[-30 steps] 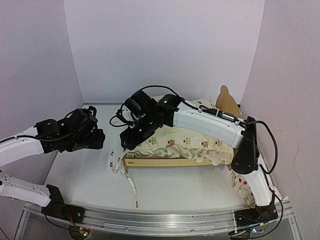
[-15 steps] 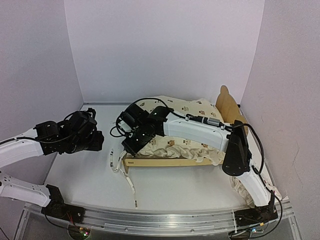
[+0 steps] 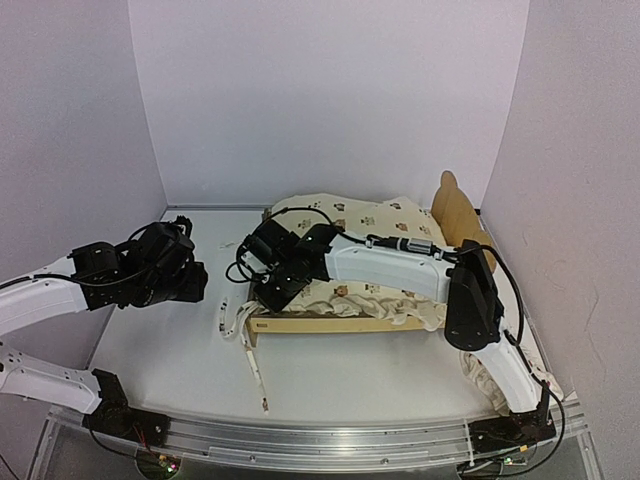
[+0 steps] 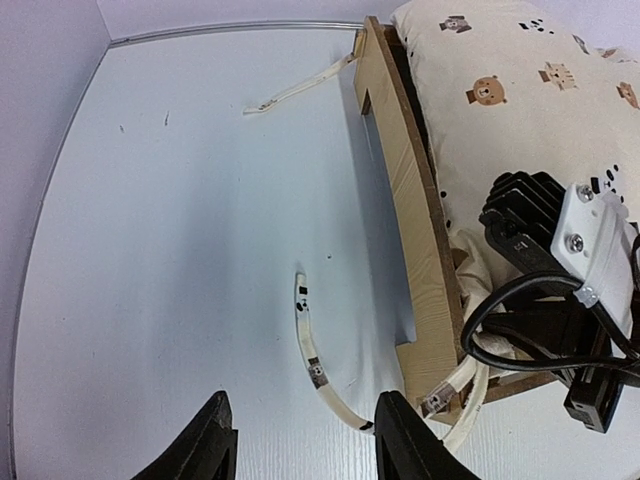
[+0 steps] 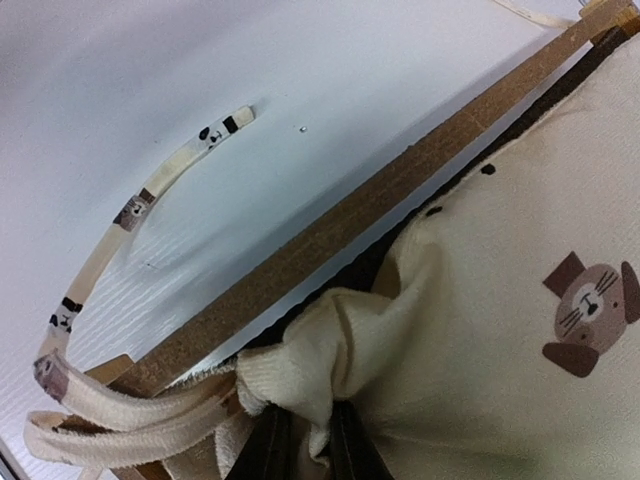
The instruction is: Set up the pet bed
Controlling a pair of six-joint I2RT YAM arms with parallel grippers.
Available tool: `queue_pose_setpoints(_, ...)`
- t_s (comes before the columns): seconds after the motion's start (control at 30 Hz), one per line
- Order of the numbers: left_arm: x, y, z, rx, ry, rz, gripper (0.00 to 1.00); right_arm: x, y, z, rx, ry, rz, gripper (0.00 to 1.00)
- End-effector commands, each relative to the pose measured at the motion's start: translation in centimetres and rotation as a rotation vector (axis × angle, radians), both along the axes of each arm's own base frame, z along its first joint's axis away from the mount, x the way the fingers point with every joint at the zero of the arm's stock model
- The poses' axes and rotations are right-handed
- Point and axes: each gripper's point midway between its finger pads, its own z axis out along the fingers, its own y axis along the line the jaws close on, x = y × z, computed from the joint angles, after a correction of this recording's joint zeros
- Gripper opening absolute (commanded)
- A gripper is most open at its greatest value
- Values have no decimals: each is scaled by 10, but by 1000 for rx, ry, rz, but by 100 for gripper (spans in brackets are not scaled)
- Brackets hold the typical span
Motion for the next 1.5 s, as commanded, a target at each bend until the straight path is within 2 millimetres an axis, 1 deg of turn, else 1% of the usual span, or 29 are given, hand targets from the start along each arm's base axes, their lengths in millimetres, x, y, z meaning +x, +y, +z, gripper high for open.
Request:
queue_pose_setpoints(0.0, 5, -2, 11, -36, -49, 4, 47, -10, 3, -3, 21, 43, 23, 10)
queue_pose_setpoints(0.07, 6, -4, 12, -41, -53, -6, 46, -8, 2, 5, 28, 29, 20, 2)
queue_pose_setpoints(0.1, 6, -5, 12, -41, -54, -12, 46, -6, 0, 9, 29, 20, 19, 0)
queue_pose_setpoints(0.23, 8, -12, 15, -42, -59, -42, 44, 1, -10, 38, 48, -30, 17, 0)
queue_pose_setpoints(0.37, 10, -26, 18, -70, -74, -103, 45, 8, -25, 70, 41, -108, 36, 0)
queue_pose_setpoints(0.47, 13, -35, 19, -75, -79, -134, 46, 15, -40, 93, 54, -147, 23, 0)
queue_pose_setpoints(0.53, 15, -41, 20, -73, -78, -152, 46, 18, -49, 105, 57, -167, 13, 0)
queue_pose_setpoints(0.63, 16, -50, 21, -78, -81, -191, 47, 19, -65, 124, 55, -208, 6, 0)
queue_pose_setpoints(0.77, 15, -62, 20, -92, -78, -250, 50, 19, -88, 146, 57, -256, -11, 0)
queue_pose_setpoints(0.9, 12, -80, 16, -114, -67, -340, 51, 18, -107, 157, 64, -278, -28, 0)
queue_pose_setpoints(0.97, 10, -90, 12, -121, -53, -386, 51, 18, -114, 157, 58, -282, -35, 0)
queue_pose_setpoints(1.07, 6, -105, 4, -134, -33, -464, 55, 18, -126, 156, 36, -293, -47, 0)
queue_pose_setpoints(1.2, 0, -121, -3, -140, -8, -549, 58, 20, -147, 156, 13, -309, -77, 0)
queue_pose_setpoints(1.33, -3, -133, -9, -134, 4, -606, 62, 22, -168, 155, 13, -301, -113, 0)
queue_pose_setpoints(1.47, -6, -141, -12, -115, 2, -659, 65, 24, -182, 155, 13, -300, -135, 0)
